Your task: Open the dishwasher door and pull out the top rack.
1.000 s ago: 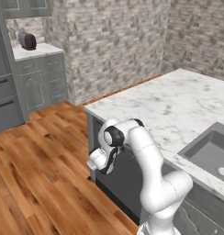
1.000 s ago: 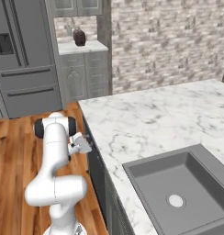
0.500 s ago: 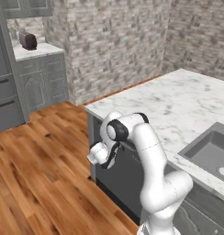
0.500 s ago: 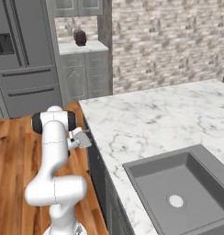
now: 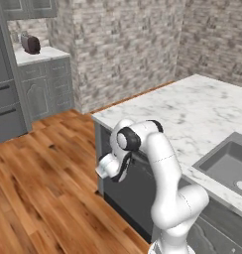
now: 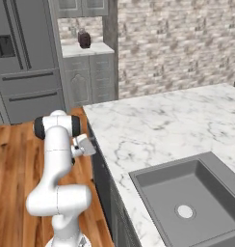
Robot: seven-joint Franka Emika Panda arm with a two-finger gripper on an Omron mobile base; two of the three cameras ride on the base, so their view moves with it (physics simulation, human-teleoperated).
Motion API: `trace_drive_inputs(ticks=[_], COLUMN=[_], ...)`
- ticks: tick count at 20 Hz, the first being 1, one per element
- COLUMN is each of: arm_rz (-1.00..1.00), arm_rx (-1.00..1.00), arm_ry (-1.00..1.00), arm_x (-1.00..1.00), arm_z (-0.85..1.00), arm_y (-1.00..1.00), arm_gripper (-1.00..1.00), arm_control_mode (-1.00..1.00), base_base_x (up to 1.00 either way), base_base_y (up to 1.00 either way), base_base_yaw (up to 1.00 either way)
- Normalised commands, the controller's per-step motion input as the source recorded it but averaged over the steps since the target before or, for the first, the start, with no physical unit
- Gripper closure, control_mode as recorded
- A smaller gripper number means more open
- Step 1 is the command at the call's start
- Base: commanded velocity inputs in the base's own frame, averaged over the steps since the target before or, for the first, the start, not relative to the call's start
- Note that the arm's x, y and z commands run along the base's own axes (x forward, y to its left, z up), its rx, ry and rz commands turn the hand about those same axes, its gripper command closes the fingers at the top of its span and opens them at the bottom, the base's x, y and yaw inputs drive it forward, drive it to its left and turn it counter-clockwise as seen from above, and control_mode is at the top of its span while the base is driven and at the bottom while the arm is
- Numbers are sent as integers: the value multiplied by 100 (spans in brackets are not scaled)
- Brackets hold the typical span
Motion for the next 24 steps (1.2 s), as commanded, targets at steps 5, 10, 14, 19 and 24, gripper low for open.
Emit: trace_drive_inputs(ticks=[5, 10, 14, 19, 24], arm_rz=[3, 4, 7, 6, 1], arm_rx=[-2, -2, 1, 16, 12], arm_ry=[-15, -6, 4, 29, 29], arm_x=[-52, -95, -100, -98, -100], arm_z=[0, -4, -1, 2, -29], arm_y=[33, 92, 96, 73, 79], arm_gripper=[100, 100, 100, 100, 100], arm_control_mode=[-100, -100, -100, -100, -100], base_base_x=[0, 0, 0, 0, 0], base_base_y=[0, 0, 0, 0, 0], base_base_yaw=[0, 0, 0, 0, 0])
